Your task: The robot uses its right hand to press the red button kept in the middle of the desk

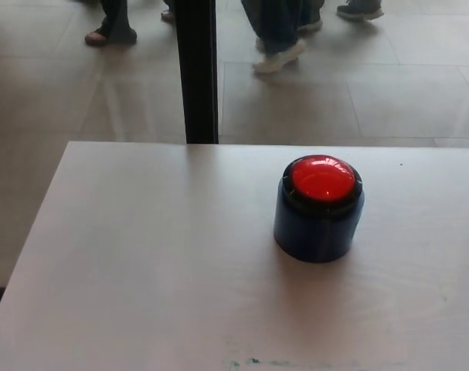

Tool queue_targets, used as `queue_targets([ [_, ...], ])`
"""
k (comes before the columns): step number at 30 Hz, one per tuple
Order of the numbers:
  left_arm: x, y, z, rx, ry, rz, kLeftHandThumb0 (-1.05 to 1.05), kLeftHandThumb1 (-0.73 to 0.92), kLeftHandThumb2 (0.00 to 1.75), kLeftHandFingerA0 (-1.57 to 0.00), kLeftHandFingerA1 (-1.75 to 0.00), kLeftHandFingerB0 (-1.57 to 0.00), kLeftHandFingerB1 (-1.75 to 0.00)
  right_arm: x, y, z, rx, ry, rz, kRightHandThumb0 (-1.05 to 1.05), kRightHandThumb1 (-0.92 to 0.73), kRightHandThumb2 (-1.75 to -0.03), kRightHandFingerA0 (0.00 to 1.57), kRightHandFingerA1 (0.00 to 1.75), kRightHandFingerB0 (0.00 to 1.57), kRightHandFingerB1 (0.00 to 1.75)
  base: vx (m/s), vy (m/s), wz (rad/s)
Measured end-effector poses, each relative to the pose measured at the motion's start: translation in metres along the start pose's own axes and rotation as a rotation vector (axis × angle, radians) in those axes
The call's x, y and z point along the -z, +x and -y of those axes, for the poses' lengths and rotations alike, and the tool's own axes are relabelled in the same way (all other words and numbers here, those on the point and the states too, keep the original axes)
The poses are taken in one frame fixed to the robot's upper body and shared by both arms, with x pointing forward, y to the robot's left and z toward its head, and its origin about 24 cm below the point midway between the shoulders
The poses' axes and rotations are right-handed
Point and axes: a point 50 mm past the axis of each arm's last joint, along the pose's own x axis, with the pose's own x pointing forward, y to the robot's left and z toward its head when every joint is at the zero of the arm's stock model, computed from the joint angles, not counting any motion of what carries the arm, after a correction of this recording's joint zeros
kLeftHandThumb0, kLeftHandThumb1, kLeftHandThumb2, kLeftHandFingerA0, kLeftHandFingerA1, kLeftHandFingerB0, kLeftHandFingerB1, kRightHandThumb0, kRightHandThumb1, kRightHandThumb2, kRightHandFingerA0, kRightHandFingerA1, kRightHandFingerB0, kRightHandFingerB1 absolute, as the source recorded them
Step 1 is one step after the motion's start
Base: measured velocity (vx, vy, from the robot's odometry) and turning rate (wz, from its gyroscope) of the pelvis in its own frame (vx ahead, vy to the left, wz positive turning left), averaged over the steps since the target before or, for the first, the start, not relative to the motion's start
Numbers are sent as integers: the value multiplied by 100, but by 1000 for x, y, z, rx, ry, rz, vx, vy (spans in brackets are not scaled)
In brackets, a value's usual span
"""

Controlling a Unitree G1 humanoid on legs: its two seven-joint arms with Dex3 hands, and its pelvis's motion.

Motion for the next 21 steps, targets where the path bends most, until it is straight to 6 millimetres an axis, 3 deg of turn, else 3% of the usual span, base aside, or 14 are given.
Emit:
queue_targets([
  [1, 0, 0, 0, 1, 2, 1, -72, 60, 100, -1, -48, -5, -35, 4, -5, 15, 33, -27, -8, -20, -54, -116, 111, 166, 90, 132, 0, 0, 0],
  [2, 0, 0, 0, 1, 2, 1, -72, 59, 99, -1, -48, -4, -34, 7, -10, 26, 55, -48, -14, -29, -56, -118, 135, 139, 98, 112, 0, 0, 0],
  [5, 0, -1, 0, -1, 2, -1, -72, 79, 64, -9, -40, -9, -25, 19, -23, 47, 97, -91, -43, -37, -53, -115, 133, 137, 99, 112, 0, 0, 0],
  [6, 0, -1, 0, 0, 2, -1, -77, 60, 99, -3, -49, 0, -34, 24, -28, 54, 111, -107, -54, -47, -53, -114, 139, 138, 100, 107, 0, 0, 0],
  [7, 0, 0, 0, 0, 2, -1, -77, 60, 99, -3, -49, 0, -34, 29, -34, 62, 130, -122, -68, -47, -53, -114, 139, 138, 100, 107, 0, 0, 0],
  [8, 0, 0, 0, 0, 1, 0, -73, 77, 64, -8, -41, -9, -25, 35, -40, 71, 152, -134, -85, -50, -57, -97, 119, 165, 97, 103, 0, 0, 0],
  [9, 1, 0, -1, -2, -1, -3, -73, 77, 64, -8, -41, -9, -25, 42, -48, 80, 178, -145, -108, -50, -57, -97, 119, 165, 97, 103, 0, 0, 0],
  [10, 1, -1, -1, -4, -3, -5, -75, 60, 99, -2, -49, 0, -34, 48, -55, 87, 198, -151, -130, -55, -59, -94, 119, 168, 101, 99, 0, 0, 0],
  [13, 3, -1, -2, -8, -5, -10, -74, 60, 95, -7, -50, -3, -39, 70, -81, 110, 270, -173, -207, -66, -65, -76, 130, 155, 103, 90, 0, 0, 0],
  [15, -1, 1, 0, -4, -1, 1, -37, 51, 107, -1, -52, 0, -50, 90, -105, 123, 328, -175, -277, -67, -68, -73, 129, 153, 96, 89, 0, 0, 0],
  [16, -2, 2, 1, -3, -1, 6, -37, 52, 108, -1, -52, 0, -50, 99, -115, 126, 346, -174, -308, -76, -52, -96, 136, 145, 95, 96, 0, 0, 0],
  [18, -5, 4, 2, -3, -1, 16, -37, 53, 108, -1, -52, 0, -50, 121, -141, 126, 385, -157, -379, -78, -49, -96, 136, 150, 94, 97, 0, 0, 0],
  [19, -6, 5, 3, -2, -1, 19, -37, 52, 108, -1, -52, 0, -50, 130, -151, 125, 397, -151, -405, -71, -61, -74, 125, 162, 92, 97, 0, 0, 0],
  [21, -6, 5, 3, -5, 7, 24, -37, 52, 108, -1, -52, 0, -50, 148, -177, 123, 427, -135, -473, -70, -46, -101, 147, 150, 85, 95, 0, 0, 0],
])
